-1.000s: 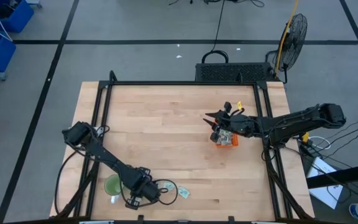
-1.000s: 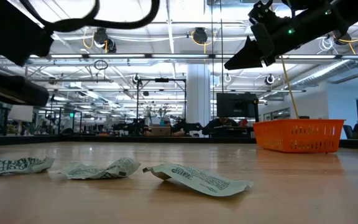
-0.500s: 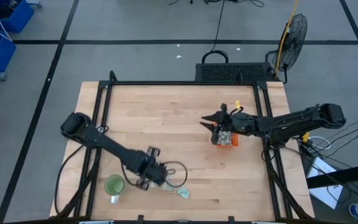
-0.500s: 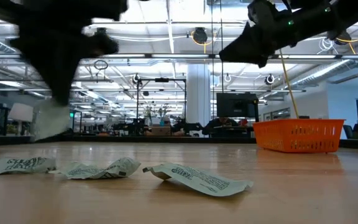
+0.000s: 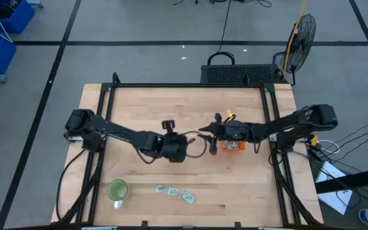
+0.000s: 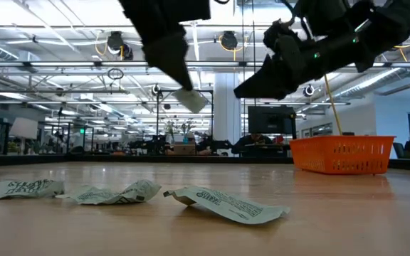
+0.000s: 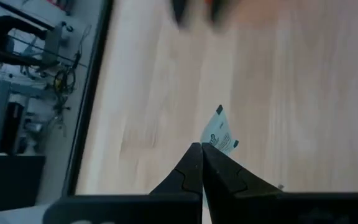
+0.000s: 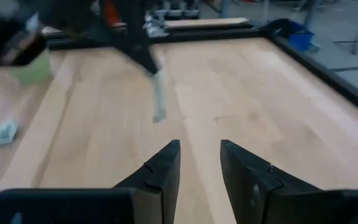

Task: Pick and place Stevia / Truvia into bins
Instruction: Put the stevia packet into the orange basket

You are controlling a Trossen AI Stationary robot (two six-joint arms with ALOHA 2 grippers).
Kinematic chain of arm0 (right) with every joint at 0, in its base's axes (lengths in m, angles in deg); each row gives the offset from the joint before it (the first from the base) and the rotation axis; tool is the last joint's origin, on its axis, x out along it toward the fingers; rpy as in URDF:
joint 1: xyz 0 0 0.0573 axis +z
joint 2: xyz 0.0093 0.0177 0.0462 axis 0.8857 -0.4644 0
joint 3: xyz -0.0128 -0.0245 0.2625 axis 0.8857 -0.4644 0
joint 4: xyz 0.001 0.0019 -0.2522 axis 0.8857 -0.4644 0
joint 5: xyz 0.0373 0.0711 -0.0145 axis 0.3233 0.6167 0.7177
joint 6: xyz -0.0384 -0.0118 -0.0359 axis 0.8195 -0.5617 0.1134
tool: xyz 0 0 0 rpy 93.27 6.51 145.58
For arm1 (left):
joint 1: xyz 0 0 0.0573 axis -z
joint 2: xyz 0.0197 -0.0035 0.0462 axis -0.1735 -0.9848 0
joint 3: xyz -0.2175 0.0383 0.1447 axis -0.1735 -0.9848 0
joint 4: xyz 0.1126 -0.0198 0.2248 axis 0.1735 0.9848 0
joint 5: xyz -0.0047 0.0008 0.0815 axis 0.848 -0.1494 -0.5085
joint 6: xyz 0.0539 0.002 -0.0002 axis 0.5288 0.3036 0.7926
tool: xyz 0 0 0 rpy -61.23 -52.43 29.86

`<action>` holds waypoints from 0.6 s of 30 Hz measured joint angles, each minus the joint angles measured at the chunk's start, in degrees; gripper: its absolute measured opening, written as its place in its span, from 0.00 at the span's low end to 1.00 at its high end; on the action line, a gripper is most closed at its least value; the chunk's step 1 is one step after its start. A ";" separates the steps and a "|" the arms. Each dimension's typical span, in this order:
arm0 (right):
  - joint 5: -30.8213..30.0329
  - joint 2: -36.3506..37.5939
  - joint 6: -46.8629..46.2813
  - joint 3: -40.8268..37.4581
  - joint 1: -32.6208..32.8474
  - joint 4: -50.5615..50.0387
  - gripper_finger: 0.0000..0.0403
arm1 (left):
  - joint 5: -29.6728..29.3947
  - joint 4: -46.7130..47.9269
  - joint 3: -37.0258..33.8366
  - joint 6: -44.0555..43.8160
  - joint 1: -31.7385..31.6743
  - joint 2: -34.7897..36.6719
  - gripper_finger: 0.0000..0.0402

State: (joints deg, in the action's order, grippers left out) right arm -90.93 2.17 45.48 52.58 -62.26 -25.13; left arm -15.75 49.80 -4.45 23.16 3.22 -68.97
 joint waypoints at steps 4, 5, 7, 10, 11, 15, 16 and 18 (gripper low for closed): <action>4.50 -4.91 0.46 -0.02 0.01 6.65 0.27 | 3.11 -7.47 0.00 3.90 -2.11 0.00 0.01; 4.56 -6.05 0.25 0.00 0.04 8.55 0.27 | 4.93 -9.26 0.00 4.83 -2.57 0.00 0.01; 4.54 -7.93 -0.44 0.00 0.04 10.61 0.27 | 8.86 -12.36 0.00 6.05 -3.14 0.00 0.01; 4.52 -9.92 -2.55 0.00 0.02 11.55 0.27 | 9.96 -14.80 0.00 6.56 -3.14 0.00 0.01; 4.56 -10.32 -2.91 0.00 0.02 11.60 0.27 | 9.77 -15.16 0.00 7.32 -3.11 0.00 0.01; 4.58 -11.07 -4.04 0.00 0.04 13.11 0.27 | 9.96 -16.27 0.00 9.01 -3.13 0.00 0.01; 4.60 -11.07 -4.06 0.00 0.04 13.71 0.27 | 10.11 -16.23 0.01 8.98 -3.13 0.00 0.01; 4.58 -11.07 -4.08 0.02 0.17 14.41 0.27 | 10.11 -15.75 0.00 8.77 -3.13 0.00 0.01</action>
State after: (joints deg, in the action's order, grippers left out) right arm -86.34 -8.90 41.41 52.60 -62.09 -10.72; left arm -5.64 34.05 -4.45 31.92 0.09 -68.97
